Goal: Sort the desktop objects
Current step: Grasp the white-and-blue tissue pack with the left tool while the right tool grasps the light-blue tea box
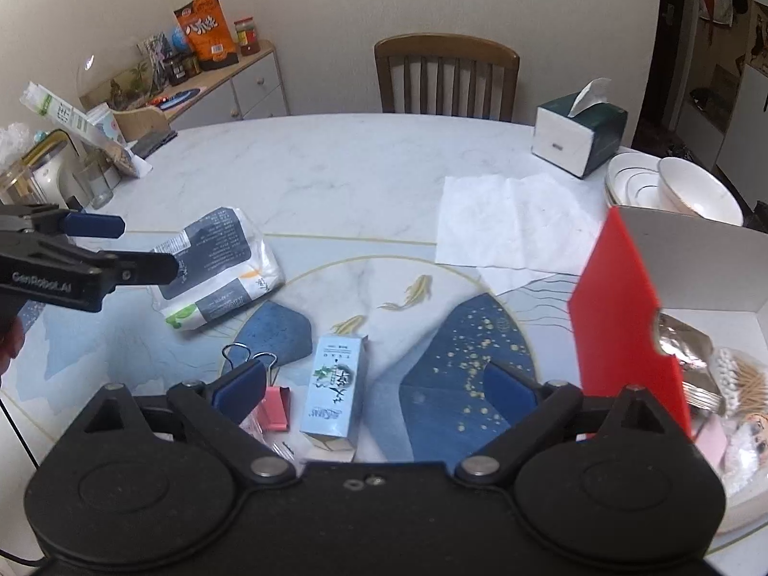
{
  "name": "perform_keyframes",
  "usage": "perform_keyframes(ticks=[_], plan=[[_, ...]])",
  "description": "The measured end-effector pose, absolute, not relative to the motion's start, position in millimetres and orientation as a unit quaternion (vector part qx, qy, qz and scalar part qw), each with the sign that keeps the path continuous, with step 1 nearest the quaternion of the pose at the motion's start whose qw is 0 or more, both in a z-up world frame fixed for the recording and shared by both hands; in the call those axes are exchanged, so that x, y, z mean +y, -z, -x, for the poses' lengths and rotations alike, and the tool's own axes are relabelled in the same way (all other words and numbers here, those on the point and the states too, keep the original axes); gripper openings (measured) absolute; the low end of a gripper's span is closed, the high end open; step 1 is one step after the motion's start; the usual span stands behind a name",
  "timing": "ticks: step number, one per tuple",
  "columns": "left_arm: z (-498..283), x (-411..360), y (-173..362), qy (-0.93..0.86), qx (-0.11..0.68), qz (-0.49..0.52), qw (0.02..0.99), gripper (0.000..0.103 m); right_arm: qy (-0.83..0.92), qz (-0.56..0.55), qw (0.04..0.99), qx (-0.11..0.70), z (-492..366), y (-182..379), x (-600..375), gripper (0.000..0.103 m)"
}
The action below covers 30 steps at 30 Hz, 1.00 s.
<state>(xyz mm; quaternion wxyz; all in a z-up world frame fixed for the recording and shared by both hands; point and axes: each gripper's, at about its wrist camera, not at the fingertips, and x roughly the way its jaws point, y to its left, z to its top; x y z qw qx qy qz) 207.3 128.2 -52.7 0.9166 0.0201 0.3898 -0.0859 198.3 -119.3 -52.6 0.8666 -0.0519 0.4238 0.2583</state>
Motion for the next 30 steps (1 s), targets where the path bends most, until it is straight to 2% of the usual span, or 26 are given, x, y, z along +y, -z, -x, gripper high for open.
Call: perform_keyframes(ticks=[11, 14, 25, 30], plan=[[-242.1, 151.3, 89.4, 0.07, 0.425, -0.024, 0.902, 0.103, -0.238, 0.04, 0.853, 0.463, -223.2, 77.4, -95.7, 0.09], [-246.2, 148.9, 96.6, 0.074, 0.434, -0.028, 0.897, 0.103, -0.231, 0.046, 0.849, 0.473, -228.8, 85.1, -86.9, 0.084], [-256.1, 143.6, 115.1, 0.08, 0.447, -0.025, 0.891, 0.102, -0.218, 0.063, 0.834, 0.503, -236.3, 107.9, -69.7, 0.074], [-256.5, 142.3, 120.1, 0.081, 0.449, -0.028, 0.89, 0.101, -0.215, 0.064, 0.832, 0.507, -236.7, 111.8, -69.7, 0.065]])
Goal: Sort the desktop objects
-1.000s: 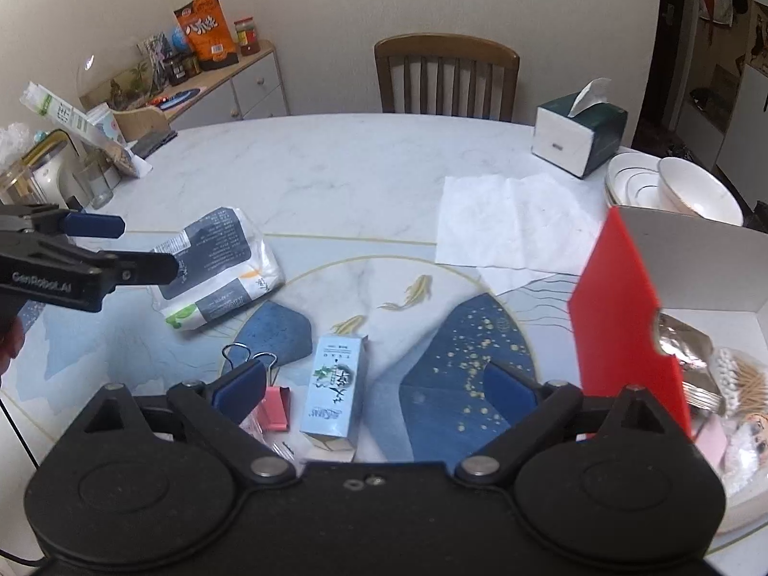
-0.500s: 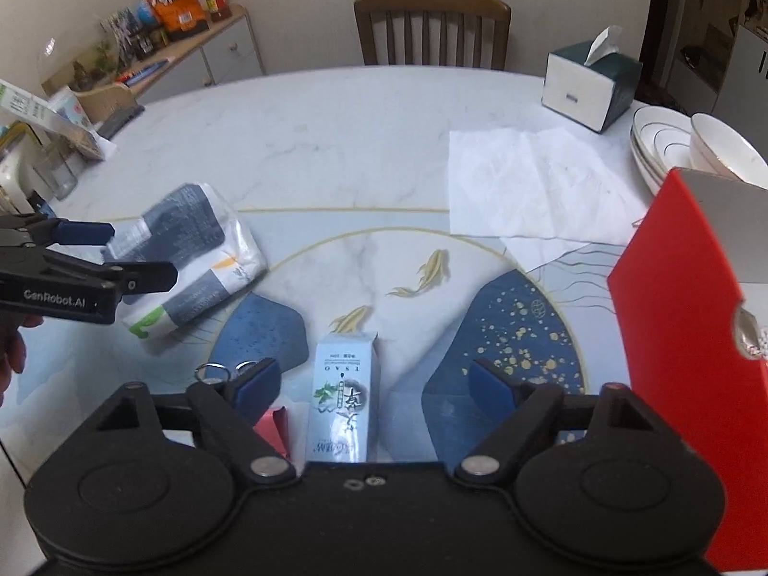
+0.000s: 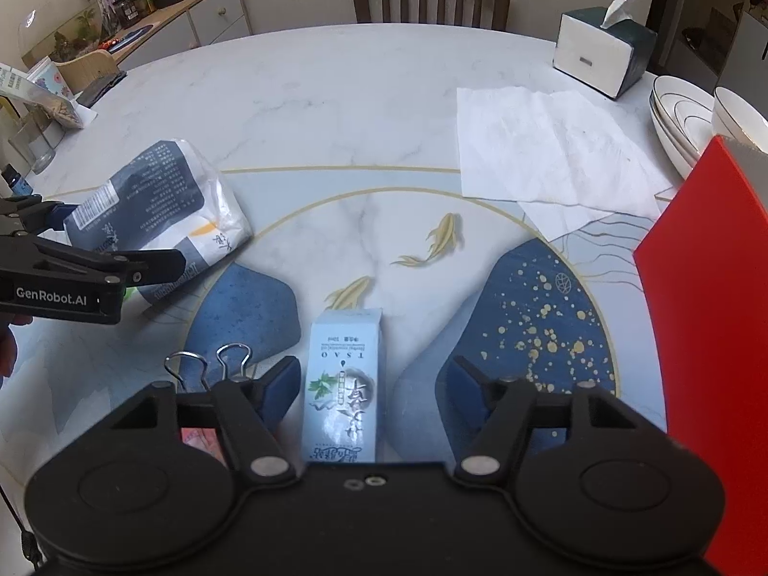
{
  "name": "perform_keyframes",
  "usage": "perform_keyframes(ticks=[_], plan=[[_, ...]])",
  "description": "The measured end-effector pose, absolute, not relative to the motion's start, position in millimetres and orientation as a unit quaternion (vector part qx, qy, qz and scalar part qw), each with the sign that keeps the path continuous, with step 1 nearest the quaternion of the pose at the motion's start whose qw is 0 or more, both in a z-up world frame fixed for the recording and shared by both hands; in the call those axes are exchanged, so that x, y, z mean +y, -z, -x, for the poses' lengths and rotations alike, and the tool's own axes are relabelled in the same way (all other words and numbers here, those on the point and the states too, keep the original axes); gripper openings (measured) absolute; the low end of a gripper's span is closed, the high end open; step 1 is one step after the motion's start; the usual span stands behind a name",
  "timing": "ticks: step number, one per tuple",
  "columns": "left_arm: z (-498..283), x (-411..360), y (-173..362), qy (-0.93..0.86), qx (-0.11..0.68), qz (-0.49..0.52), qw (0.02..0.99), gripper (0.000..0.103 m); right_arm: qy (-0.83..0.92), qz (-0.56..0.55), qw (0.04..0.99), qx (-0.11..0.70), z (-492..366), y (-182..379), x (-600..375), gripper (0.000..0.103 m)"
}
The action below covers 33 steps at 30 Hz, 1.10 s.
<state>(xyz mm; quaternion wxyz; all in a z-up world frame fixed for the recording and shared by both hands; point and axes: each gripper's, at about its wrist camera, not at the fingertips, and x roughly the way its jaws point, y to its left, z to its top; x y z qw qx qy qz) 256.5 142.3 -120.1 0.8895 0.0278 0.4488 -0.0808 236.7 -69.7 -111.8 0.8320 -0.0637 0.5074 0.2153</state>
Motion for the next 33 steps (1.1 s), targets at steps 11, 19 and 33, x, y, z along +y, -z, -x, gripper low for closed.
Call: perform_keyframes(ticks=[11, 19, 33], plan=[[-253.5, 139.3, 121.6, 0.082, 0.452, -0.032, 0.888, 0.072, -0.217, 0.07, 0.828, 0.513, -236.1, 114.9, -69.8, 0.05], [-245.8, 129.6, 117.0, 0.086, 0.45, -0.04, 0.888, 0.048, -0.228, 0.075, 0.825, 0.512, -233.6, 113.6, -71.9, 0.035], [-230.3, 127.1, 105.0, 0.074, 0.449, -0.015, 0.89, 0.026, -0.237, 0.052, 0.825, 0.51, -224.3, 106.6, -92.7, 0.028]])
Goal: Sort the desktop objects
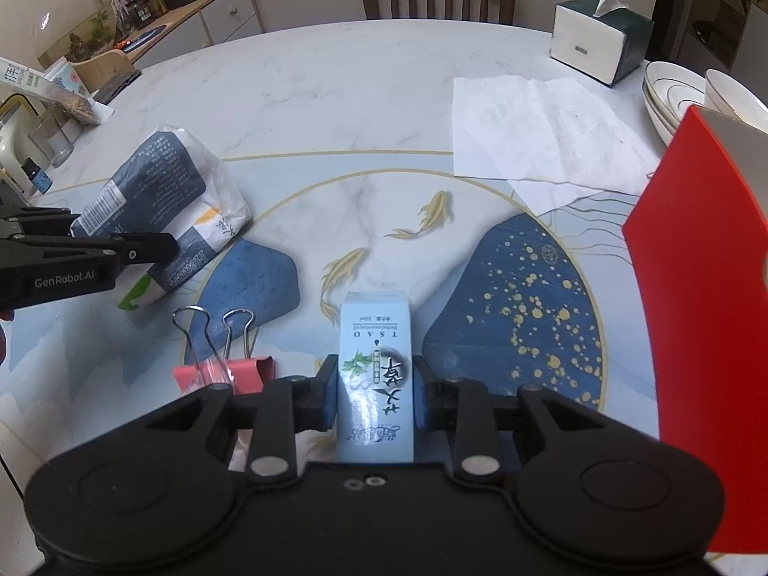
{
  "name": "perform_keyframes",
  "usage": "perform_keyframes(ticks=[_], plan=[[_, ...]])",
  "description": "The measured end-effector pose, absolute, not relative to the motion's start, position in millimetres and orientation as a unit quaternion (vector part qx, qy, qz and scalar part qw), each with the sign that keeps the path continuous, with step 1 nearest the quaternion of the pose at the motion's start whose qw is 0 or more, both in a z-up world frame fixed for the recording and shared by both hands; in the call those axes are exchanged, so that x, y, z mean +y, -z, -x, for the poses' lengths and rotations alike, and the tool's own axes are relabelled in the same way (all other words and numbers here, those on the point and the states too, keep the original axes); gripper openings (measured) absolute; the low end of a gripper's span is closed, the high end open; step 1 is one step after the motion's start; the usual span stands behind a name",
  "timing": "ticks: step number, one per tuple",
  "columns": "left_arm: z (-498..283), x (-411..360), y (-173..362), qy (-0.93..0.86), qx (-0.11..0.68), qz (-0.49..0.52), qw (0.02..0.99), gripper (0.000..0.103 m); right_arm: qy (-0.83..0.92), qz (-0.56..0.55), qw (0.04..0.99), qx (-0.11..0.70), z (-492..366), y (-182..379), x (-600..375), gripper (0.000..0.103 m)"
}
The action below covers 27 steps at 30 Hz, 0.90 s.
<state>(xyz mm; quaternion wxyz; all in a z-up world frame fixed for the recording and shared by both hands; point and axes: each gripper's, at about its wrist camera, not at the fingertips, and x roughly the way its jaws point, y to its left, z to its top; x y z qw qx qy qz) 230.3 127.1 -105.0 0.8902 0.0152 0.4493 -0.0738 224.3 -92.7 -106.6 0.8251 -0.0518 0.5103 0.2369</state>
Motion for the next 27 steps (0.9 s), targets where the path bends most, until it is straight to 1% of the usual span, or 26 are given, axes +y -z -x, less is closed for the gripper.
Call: perform_keyframes(ticks=[15, 27], plan=[[-198.3, 112.3, 67.4, 0.082, 0.426, 0.019, 0.901, 0.02, -0.259, 0.036, 0.837, 0.48, -209.9, 70.8, -118.3, 0.028], [-168.5, 70.1, 31.6, 0.113, 0.407, 0.027, 0.906, 0.02, -0.275, 0.013, 0.844, 0.46, -198.4, 38.8, -154.1, 0.028]])
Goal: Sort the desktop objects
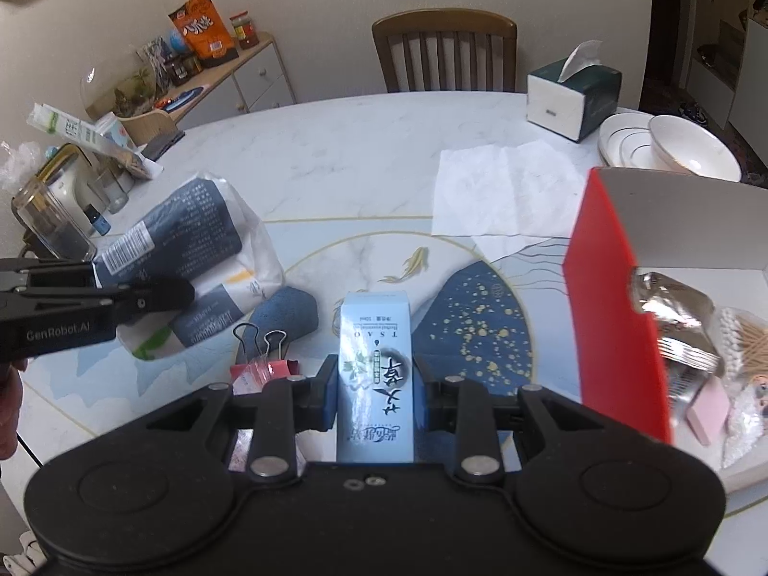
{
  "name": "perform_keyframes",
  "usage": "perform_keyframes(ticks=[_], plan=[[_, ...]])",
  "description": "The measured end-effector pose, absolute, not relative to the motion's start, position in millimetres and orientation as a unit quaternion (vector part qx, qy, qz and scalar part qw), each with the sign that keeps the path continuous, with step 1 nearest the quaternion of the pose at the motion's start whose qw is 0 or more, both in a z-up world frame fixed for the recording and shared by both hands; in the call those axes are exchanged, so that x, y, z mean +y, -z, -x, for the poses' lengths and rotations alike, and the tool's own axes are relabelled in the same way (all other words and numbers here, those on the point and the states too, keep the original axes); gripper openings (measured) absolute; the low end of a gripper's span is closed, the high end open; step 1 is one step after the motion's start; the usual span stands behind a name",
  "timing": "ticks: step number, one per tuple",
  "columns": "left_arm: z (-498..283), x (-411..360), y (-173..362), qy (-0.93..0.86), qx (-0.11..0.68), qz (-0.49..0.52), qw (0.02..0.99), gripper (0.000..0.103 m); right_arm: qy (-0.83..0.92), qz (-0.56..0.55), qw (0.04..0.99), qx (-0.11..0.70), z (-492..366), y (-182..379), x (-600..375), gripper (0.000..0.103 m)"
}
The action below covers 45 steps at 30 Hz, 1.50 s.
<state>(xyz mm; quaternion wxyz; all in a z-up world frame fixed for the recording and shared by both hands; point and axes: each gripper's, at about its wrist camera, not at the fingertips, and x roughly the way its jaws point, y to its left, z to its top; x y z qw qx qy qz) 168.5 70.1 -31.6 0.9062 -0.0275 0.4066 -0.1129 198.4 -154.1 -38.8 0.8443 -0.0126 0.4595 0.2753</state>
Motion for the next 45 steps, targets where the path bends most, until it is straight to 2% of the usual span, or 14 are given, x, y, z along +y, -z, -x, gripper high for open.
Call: perform_keyframes(ticks=[16, 45], plan=[[-159.9, -6.3, 8.6, 0.158, 0.396, 0.011, 0.905, 0.021, -0.272, 0.007, 0.86, 0.431, -193.8, 8.7, -229.8, 0.028], [-207.4, -183.6, -6.9, 0.249, 0.375, -0.058, 0.891, 0.021, -0.167, 0.001, 0.895, 0.413, -248.6, 17.2, -392.3, 0.028]])
